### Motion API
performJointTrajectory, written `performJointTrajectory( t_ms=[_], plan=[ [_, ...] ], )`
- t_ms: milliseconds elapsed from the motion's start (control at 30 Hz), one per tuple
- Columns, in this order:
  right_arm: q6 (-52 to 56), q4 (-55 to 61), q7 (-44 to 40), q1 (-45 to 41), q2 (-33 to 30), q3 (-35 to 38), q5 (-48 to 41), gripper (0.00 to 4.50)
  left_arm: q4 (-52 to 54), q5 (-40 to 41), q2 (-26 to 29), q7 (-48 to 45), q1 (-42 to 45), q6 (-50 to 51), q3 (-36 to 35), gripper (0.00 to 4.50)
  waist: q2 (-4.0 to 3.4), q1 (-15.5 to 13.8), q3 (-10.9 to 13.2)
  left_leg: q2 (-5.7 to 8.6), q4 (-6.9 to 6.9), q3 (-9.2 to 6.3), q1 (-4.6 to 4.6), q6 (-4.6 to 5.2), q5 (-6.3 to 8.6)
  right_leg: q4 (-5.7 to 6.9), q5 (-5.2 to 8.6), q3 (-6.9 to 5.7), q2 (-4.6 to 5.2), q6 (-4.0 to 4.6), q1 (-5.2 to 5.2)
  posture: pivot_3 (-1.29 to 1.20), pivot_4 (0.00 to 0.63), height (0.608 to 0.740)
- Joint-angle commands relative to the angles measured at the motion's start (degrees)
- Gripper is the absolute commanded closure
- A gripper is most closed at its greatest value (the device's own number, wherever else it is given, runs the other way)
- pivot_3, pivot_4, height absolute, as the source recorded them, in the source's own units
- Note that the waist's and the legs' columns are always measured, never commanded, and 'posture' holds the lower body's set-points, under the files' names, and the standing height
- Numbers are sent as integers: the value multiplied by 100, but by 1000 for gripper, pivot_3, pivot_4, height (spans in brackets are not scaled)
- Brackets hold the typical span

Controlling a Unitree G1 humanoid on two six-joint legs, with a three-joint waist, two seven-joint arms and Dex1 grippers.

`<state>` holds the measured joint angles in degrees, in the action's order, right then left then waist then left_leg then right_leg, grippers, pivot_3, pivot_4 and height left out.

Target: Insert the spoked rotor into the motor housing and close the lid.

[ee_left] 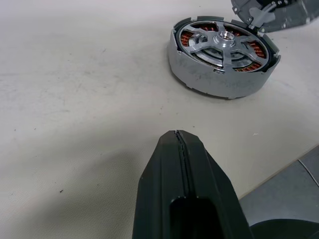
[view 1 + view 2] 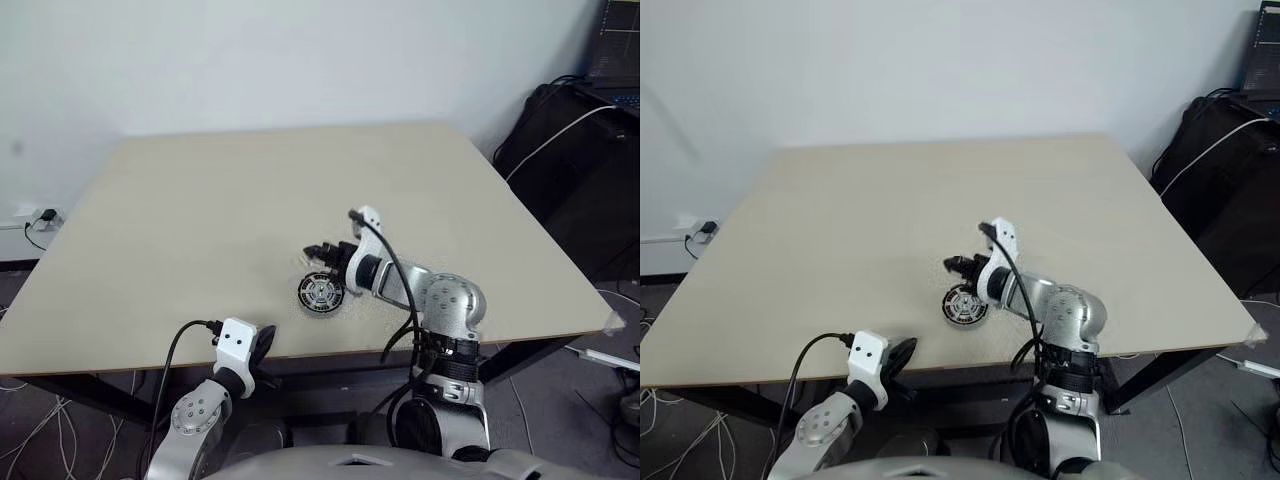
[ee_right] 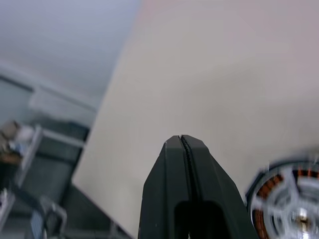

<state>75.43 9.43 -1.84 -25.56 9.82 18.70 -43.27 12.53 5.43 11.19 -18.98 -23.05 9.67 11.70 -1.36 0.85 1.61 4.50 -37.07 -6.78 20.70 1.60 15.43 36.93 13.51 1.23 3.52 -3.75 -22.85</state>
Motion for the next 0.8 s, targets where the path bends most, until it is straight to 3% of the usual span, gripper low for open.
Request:
performJointTrajectory(
  t_ms=[33, 200, 300, 433, 533, 633, 800],
  plan=[
    [-272, 176, 567, -608, 1290, 446, -1041, 4472, 180, 56, 43, -79, 92, -11, -34, 4500, -2, 3, 1, 0, 1, 0, 0, 1, 0, 0, 0, 1, 0, 1, 0, 0, 0, 740],
    [-450, 145, 1167, -361, 1014, 294, -2662, 4472, 141, 72, 57, -124, 169, 13, -30, 4500, -8, 21, 6, -1, 2, 0, 3, 5, -1, -2, 1, 2, 0, 2, -2, 0, 0, 740],
    [-720, 295, 1217, -236, 699, -80, -3041, 4472, 120, 67, 53, -143, 195, 17, -31, 4500, -10, 38, 7, -2, 2, 1, 3, 8, -1, -3, 2, 2, 0, 3, -1, 0, 0, 740],
    [-1643, 786, 858, -114, -62, -819, -1865, 4472, 130, 60, 50, -142, 193, 6, -33, 4500, -12, 53, 8, -2, 1, 4, 3, 10, -1, -3, 2, 3, -2, 1, -2, 0, 0, 740],
    [-2769, 1112, 480, 164, -1197, -2021, 143, 4472, 154, 59, 54, -124, 158, -13, -55, 4500, -5, 38, 4, 0, 0, 6, 3, 10, -1, -5, 2, 1, -5, -2, 1, 0, 0, 740],
    [-3557, 1096, 376, 500, -1901, -2661, 1367, 4472, 175, 59, 60, -115, 126, -25, -75, 4500, 13, -22, -1, 12, -5, 9, 2, 16, 2, -12, 5, -6, -5, -11, 11, 0, 0, 740],
    [-4096, 1125, 356, 1023, -2362, -2616, 2272, 4472, 199, 63, 78, -133, 98, -17, -99, 4500, 16, -21, 5, 4, -4, 14, 7, 18, 5, -11, 5, 10, 4, -11, 2, 0, 0, 740]
  ],
)
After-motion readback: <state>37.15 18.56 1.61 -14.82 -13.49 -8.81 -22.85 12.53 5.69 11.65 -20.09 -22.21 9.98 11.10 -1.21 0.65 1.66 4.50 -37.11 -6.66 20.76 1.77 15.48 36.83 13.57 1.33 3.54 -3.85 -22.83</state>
